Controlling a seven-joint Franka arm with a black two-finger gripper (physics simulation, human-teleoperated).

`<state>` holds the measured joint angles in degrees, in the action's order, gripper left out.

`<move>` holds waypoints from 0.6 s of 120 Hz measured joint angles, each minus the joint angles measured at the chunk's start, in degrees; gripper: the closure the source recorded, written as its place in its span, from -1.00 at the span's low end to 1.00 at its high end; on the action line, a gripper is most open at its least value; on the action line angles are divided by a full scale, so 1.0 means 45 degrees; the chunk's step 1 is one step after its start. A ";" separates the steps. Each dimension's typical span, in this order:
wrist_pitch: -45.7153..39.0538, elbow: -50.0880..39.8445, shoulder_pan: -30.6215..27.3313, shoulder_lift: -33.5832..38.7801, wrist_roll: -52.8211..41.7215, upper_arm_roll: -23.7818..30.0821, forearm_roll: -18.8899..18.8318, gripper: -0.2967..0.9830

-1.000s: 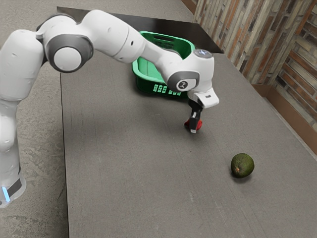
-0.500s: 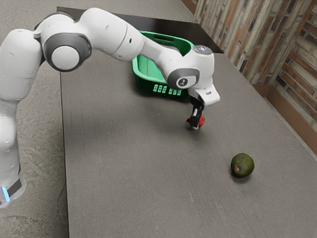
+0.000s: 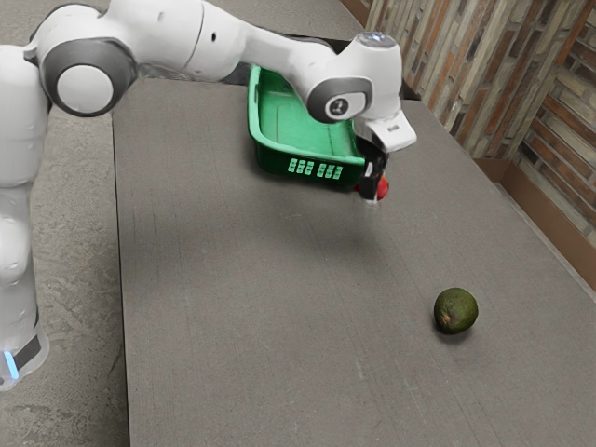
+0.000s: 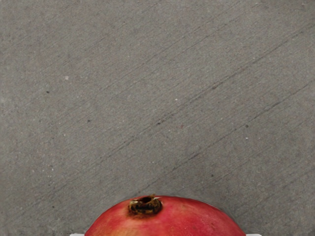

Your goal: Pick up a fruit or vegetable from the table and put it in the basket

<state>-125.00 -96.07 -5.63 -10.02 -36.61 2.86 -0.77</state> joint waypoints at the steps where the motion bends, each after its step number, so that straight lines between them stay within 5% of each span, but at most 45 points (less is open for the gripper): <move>1: 0.0042 -0.0001 0.0001 0.0058 0.0001 -0.0001 0.0002 0.01; 50: 0.2481 -0.0101 0.0063 0.2698 0.0210 -0.0163 -0.0055 0.01; 72: 0.3278 -0.0086 -0.0025 0.3144 0.0296 -0.1107 -0.0222 0.01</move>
<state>-110.25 -96.46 -5.74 4.13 -35.27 -2.12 -1.77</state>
